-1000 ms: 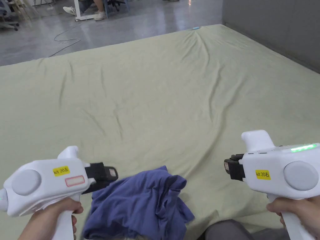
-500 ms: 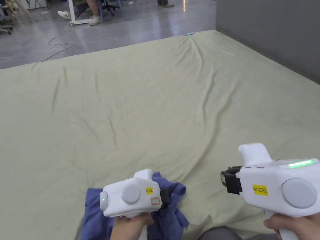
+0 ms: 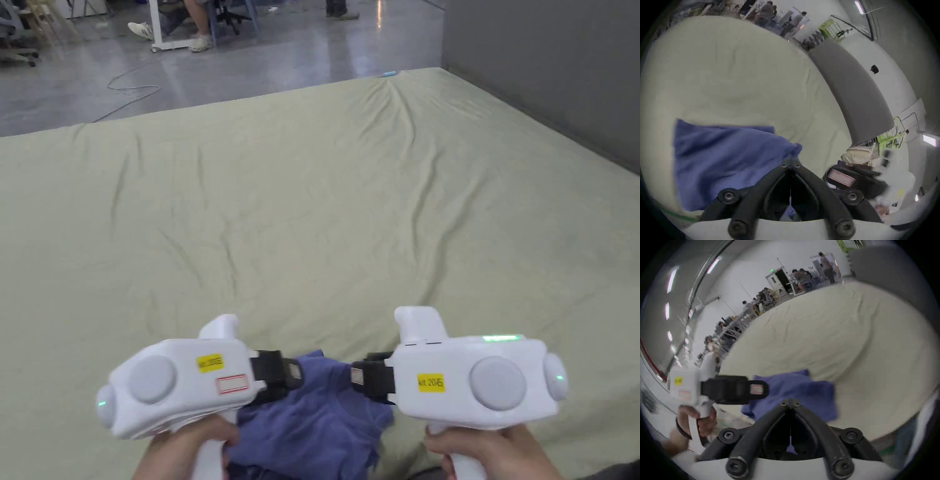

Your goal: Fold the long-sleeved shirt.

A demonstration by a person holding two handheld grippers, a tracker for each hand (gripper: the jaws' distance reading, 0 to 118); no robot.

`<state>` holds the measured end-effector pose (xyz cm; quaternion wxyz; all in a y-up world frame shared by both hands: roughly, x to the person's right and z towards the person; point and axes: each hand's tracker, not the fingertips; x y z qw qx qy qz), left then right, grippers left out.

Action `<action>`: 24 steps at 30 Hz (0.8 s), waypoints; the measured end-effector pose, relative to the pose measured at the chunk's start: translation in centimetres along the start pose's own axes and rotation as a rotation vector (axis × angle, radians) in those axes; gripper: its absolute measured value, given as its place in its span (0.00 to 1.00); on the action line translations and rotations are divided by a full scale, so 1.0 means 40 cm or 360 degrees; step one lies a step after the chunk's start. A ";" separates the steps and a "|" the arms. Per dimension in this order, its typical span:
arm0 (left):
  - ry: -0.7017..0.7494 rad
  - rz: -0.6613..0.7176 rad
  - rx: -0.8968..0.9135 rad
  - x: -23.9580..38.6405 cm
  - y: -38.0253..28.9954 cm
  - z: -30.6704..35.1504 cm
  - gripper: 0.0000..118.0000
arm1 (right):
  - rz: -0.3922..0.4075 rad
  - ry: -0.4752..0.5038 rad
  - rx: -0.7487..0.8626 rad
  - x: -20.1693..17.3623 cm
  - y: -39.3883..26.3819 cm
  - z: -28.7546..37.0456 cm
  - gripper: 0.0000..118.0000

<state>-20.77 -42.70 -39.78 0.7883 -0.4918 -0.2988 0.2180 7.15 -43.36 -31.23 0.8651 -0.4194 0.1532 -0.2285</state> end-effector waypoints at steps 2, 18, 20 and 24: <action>0.0099 -0.0009 0.0101 -0.070 0.001 0.093 0.00 | -0.0180 0.0187 -0.0107 0.011 0.003 -0.102 0.00; -0.0124 0.0650 0.0093 -0.473 -0.064 0.062 0.65 | -0.0311 0.0159 -0.0356 0.119 -0.065 -0.274 0.00; -0.0247 0.0649 0.0118 -0.475 -0.072 0.006 0.65 | -0.0330 0.0169 -0.0355 0.122 -0.066 -0.275 0.00; -0.0333 0.0601 0.0167 -0.458 -0.061 -0.072 0.63 | -0.0338 0.0174 -0.0352 0.123 -0.068 -0.278 0.00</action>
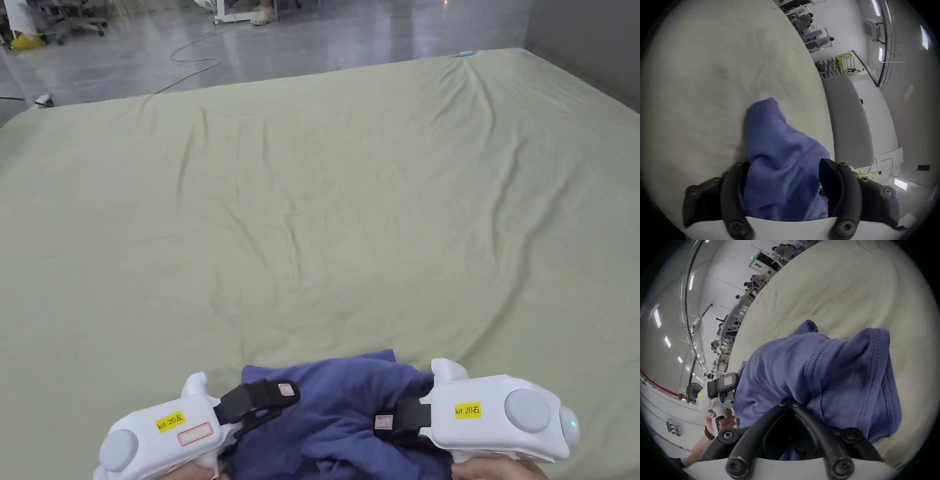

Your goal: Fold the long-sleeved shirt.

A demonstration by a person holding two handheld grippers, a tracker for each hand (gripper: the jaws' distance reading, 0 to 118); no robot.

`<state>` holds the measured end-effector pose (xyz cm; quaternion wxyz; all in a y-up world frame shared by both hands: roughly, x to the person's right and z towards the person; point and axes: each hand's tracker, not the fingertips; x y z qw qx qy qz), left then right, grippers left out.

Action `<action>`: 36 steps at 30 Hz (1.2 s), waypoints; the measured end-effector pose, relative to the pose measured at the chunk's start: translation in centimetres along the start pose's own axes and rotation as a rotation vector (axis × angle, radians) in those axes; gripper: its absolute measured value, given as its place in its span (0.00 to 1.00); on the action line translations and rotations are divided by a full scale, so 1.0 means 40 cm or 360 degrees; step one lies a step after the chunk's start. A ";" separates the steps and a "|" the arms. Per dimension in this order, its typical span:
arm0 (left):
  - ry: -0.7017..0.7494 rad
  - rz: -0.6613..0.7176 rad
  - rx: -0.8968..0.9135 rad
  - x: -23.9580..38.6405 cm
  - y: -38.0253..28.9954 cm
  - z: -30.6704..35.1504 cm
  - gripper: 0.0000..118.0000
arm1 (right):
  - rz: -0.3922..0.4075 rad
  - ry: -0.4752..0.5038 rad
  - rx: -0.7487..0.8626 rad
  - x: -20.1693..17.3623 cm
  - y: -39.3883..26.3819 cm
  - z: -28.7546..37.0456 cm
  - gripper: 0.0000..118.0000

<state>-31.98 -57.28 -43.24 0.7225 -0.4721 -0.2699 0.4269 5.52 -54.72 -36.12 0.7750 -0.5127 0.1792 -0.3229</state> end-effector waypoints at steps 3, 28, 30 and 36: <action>0.0292 -0.0240 -0.0067 0.034 -0.004 -0.024 0.03 | -0.0006 -0.0007 -0.0003 -0.003 0.002 0.000 0.00; 0.0883 -0.0238 0.0638 -0.239 0.306 0.913 0.04 | 0.1207 -0.0185 0.0288 -0.945 -0.075 -0.561 0.00; 0.0953 -0.0255 0.0638 -0.228 0.299 0.913 0.38 | 0.1208 -0.0169 0.0239 -0.959 -0.085 -0.579 0.00; 0.1117 -0.0537 0.0722 -0.148 0.261 0.874 1.00 | 0.1230 -0.0162 0.0247 -0.918 -0.067 -0.511 0.00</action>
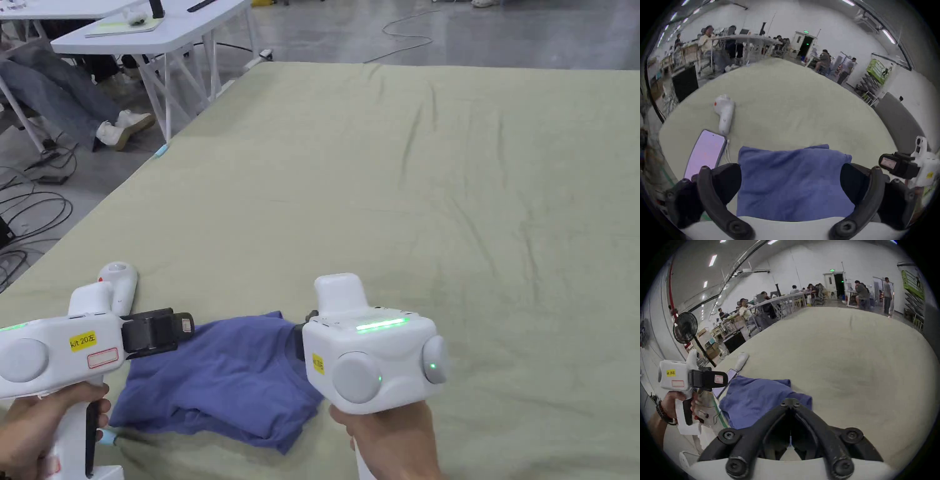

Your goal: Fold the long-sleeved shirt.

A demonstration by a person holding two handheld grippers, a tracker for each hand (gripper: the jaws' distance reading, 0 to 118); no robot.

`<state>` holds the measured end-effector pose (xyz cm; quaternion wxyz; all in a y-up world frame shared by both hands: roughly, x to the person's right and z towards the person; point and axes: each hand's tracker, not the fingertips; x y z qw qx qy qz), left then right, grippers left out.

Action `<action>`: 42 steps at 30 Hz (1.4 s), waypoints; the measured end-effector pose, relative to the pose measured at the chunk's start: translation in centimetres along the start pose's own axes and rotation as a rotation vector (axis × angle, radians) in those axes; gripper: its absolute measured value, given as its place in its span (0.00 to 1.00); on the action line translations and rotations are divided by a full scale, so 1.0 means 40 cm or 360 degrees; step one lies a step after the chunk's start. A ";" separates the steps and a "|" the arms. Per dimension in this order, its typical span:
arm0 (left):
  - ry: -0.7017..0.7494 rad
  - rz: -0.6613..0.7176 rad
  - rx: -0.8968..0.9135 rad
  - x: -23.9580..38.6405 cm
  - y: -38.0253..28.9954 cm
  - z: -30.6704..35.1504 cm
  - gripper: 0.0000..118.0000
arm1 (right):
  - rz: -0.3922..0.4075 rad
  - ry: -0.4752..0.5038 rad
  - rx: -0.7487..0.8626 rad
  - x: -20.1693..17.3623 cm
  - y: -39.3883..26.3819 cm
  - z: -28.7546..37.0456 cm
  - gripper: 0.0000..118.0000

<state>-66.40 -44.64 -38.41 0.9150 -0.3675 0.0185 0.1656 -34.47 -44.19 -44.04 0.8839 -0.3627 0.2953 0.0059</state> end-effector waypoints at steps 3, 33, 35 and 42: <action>-0.0062 -0.0059 0.0017 0.104 0.011 0.032 0.44 | -0.0003 -0.0063 0.0104 0.062 0.016 0.084 0.00; -0.0128 -0.0669 0.1251 1.150 -0.394 0.200 0.00 | -0.0145 -0.1384 0.1122 0.628 -0.361 0.954 0.00; -0.0133 -0.0668 0.1229 1.130 -0.415 0.205 0.00 | -0.0122 -0.1383 0.1104 0.618 -0.380 0.941 0.00; -0.0089 -0.0625 0.1150 1.110 -0.422 0.180 0.00 | -0.0067 -0.1340 0.1090 0.613 -0.372 0.932 0.00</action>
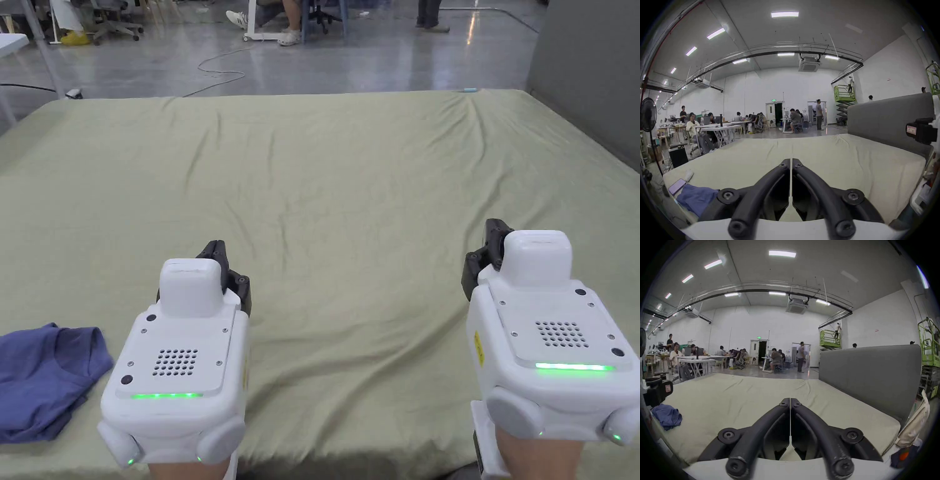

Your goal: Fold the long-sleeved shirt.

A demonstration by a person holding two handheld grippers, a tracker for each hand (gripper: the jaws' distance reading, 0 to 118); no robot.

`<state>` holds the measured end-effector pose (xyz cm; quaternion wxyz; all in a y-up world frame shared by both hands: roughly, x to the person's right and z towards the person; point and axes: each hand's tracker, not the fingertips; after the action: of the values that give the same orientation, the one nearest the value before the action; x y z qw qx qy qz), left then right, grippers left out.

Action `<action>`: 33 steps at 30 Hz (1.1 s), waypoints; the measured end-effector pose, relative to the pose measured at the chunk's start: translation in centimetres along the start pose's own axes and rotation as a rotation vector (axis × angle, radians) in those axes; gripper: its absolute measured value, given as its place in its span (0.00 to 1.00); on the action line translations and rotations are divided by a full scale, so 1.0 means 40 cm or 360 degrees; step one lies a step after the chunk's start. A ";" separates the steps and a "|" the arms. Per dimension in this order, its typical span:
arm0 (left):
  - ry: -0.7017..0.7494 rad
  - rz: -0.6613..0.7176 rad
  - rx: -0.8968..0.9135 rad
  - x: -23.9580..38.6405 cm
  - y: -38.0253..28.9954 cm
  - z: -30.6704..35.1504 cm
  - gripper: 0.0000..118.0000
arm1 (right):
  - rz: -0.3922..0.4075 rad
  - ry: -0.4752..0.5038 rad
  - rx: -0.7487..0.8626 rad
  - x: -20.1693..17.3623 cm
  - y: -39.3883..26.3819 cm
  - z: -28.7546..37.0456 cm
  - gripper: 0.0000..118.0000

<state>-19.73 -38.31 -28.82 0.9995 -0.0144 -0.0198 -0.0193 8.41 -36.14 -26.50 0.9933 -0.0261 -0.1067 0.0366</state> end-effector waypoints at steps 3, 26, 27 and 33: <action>0.0001 0.0004 -0.0008 -0.004 -0.001 -0.002 0.11 | -0.0013 0.0010 0.0006 0.004 0.000 -0.001 0.23; -0.0106 -0.0052 -0.0003 0.015 0.001 -0.022 1.00 | 0.0003 -0.0008 -0.0059 0.021 -0.015 -0.022 1.00; -0.0105 -0.0056 0.0003 0.013 0.002 -0.020 1.00 | -0.0002 -0.0008 -0.0046 0.023 -0.014 -0.021 1.00; -0.0056 -0.0125 0.0026 0.009 0.008 -0.013 1.00 | -0.0034 -0.0005 0.0013 0.030 -0.009 -0.021 1.00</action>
<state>-19.34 -38.02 -29.32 0.9976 -0.0057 -0.0382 -0.0582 9.78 -36.44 -27.06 0.9935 -0.0209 -0.1084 0.0265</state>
